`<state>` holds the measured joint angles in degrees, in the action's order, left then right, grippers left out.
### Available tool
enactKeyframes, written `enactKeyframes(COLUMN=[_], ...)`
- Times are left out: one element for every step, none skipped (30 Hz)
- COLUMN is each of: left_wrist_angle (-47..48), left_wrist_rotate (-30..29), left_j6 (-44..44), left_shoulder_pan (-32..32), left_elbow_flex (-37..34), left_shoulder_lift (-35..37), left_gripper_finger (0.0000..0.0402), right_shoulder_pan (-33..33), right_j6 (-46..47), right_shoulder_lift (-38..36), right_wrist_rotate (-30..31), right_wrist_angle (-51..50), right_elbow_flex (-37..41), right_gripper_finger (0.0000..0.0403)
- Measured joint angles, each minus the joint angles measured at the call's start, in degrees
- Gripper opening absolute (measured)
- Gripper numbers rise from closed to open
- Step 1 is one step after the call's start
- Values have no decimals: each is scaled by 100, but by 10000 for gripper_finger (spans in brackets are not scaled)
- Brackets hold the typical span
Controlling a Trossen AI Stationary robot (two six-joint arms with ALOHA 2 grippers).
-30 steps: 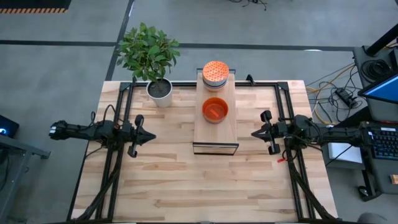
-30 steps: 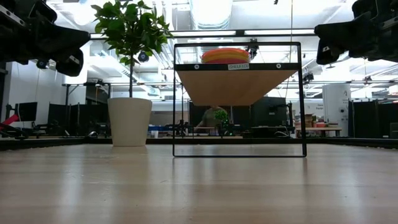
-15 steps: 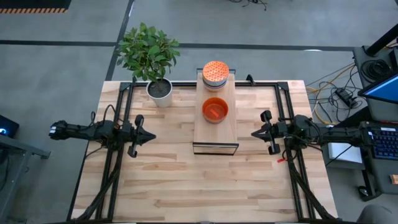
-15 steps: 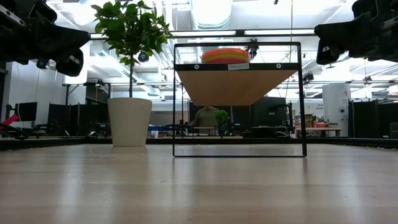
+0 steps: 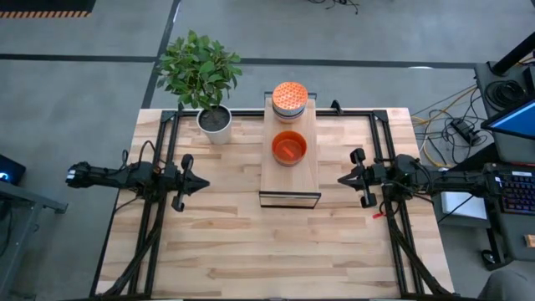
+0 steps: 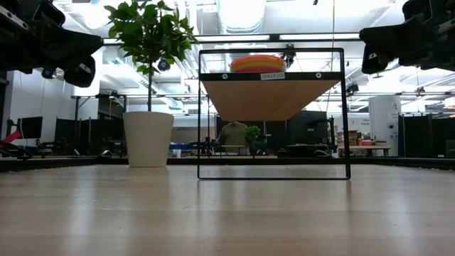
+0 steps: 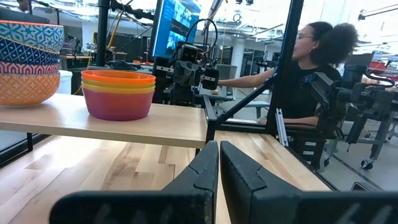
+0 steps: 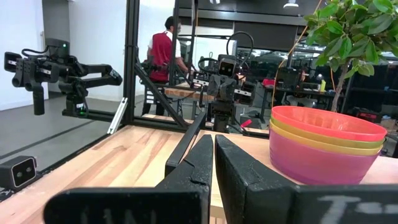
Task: Place and stack bowls onto a shelf
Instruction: Return to Home Position
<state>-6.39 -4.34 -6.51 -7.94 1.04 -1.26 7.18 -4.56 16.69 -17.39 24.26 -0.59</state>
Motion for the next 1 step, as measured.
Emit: enactKeyframes(left_wrist_angle=[0], left_wrist_rotate=[0], left_j6=[1], left_shoulder_pan=[0], left_elbow_flex=[0], left_shoulder_lift=[1], left_gripper_finger=[0], right_shoulder_pan=[-2], right_j6=[-2], right_shoulder_lift=[0], right_wrist_rotate=[0], right_wrist_angle=[-1], right_elbow_flex=[-1], right_gripper_finger=[9])
